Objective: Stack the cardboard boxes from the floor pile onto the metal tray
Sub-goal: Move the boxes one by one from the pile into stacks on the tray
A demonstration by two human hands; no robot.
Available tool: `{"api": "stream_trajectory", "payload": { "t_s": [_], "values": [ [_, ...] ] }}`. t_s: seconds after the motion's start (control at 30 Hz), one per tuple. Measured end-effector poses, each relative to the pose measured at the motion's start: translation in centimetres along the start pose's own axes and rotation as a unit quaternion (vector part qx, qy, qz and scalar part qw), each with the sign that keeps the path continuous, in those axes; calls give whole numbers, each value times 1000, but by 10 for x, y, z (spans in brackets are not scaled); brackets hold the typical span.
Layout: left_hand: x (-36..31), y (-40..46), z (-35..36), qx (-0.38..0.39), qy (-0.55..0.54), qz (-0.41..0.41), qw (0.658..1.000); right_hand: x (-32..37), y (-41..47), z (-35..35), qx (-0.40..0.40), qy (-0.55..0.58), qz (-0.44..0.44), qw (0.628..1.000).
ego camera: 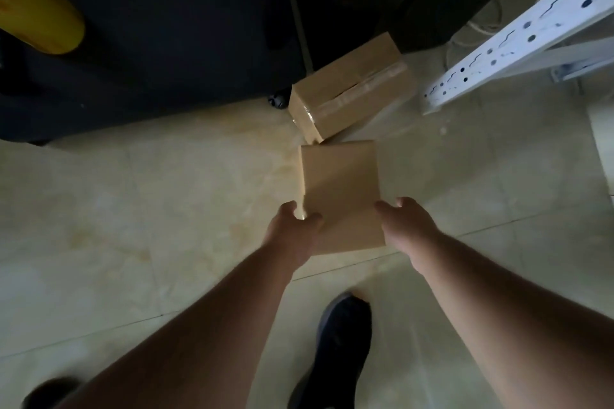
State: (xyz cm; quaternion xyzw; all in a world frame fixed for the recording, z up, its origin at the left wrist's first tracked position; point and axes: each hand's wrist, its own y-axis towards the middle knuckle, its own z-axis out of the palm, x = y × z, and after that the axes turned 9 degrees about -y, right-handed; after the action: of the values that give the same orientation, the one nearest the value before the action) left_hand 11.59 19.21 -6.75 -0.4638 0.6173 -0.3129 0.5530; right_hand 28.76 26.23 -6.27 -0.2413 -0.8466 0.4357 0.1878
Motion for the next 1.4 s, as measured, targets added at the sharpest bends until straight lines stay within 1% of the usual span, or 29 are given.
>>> {"api": "stream_trajectory", "payload": {
  "t_s": [0.07,0.13,0.23,0.37,0.5,0.53,0.57,0.73,0.93,1.17,1.4],
  "values": [
    [4,10,10,10,5,-11,1000,0,11,4,31,5,8,999],
    [9,15,15,36,-14,-19,999,1,14,7,60,13,5,998],
    [11,9,11,59,-37,-20,997,4,10,8,68,21,-15,997],
    [18,-12,-13,44,-60,-20,997,16,-16,5,44,25,-47,998],
    [22,-42,-54,0,-92,-27,995,40,-60,8,42,4,-78,996],
    [22,-53,-76,-14,-109,-25,994,54,-79,14,39,2,-91,995],
    [22,-60,-84,-20,-121,-22,992,59,-88,16,35,6,-93,995],
    [25,-102,-160,-83,-150,12,985,107,-157,43,19,-4,-127,992],
    [34,-152,-279,-109,-186,54,975,179,-255,87,17,22,-155,988],
    [50,-206,-419,-128,-212,106,963,246,-358,149,18,47,-189,981],
    [78,-266,-511,-164,-186,117,962,290,-441,200,33,47,-227,972]
  ]
}}
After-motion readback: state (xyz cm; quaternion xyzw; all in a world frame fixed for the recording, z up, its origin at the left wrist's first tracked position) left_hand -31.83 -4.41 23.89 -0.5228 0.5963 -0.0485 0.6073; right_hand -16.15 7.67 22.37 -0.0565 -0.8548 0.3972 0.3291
